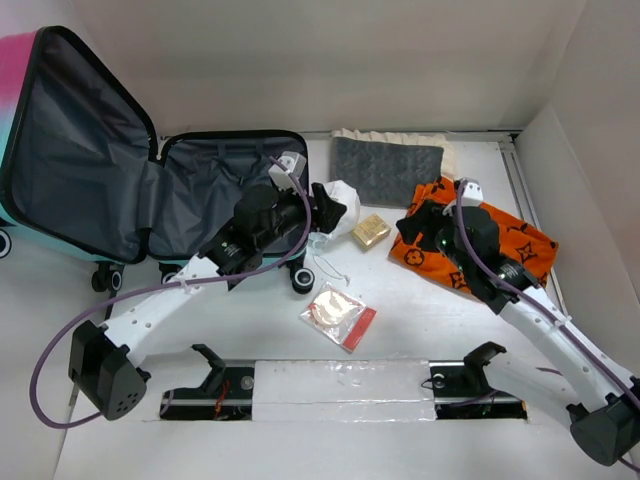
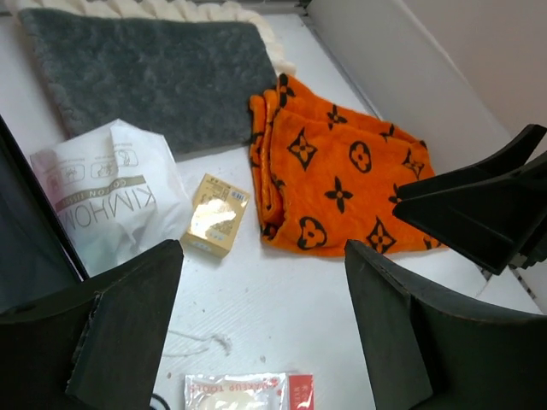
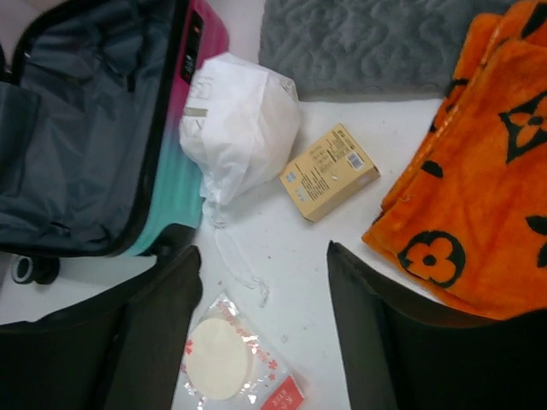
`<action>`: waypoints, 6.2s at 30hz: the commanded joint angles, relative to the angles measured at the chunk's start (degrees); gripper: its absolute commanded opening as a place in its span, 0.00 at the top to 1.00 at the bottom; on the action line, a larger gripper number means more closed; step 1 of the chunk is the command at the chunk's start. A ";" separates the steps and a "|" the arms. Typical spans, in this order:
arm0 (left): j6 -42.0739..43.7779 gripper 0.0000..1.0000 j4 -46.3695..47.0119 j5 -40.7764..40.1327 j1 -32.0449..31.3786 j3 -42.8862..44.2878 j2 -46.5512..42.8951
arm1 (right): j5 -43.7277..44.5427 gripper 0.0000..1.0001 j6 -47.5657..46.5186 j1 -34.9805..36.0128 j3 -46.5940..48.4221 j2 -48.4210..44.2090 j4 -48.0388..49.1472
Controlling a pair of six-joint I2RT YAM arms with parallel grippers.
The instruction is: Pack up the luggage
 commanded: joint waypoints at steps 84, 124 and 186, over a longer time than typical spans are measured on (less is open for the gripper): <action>9.49 0.30 -15.97 -4.84 6.37 35.64 42.41 | -2.03 0.42 -0.26 8.07 -7.10 1.09 15.44; 8.70 0.39 -16.76 -6.86 4.79 30.73 31.60 | 1.13 0.31 1.32 9.13 -7.01 3.11 16.50; -6.50 0.00 6.53 -14.44 18.23 -5.31 -4.96 | 1.22 0.20 9.91 19.24 -13.51 18.07 9.21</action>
